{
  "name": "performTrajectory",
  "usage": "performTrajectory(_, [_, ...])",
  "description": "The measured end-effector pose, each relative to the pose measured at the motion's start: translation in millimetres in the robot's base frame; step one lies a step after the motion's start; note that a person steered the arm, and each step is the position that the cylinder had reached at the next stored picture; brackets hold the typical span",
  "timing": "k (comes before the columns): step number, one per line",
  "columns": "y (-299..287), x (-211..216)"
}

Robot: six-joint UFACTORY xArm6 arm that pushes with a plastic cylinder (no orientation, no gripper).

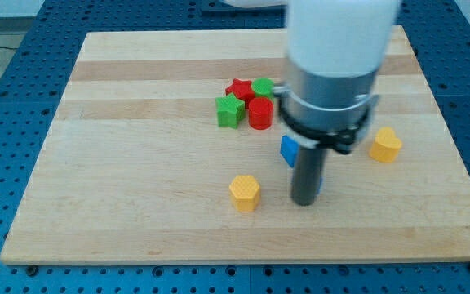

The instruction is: Move the yellow hexagon into the blue triangle

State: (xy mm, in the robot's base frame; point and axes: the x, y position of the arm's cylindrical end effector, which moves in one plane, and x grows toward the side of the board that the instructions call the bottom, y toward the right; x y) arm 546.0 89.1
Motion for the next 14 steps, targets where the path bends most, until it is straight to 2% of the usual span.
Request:
performTrajectory(1, [40,-9])
performTrajectory(2, [23,54])
performTrajectory(3, [-85,66])
performTrajectory(4, [-124,27])
performTrajectory(6, [-62,-2])
performTrajectory(7, [-105,-19])
performTrajectory(8, [-105,-34])
performTrajectory(10, [-3,-49])
performTrajectory(11, [27,-49])
performTrajectory(12, [-40,-59])
performTrajectory(13, [-52,-34])
performTrajectory(14, [-39,-6])
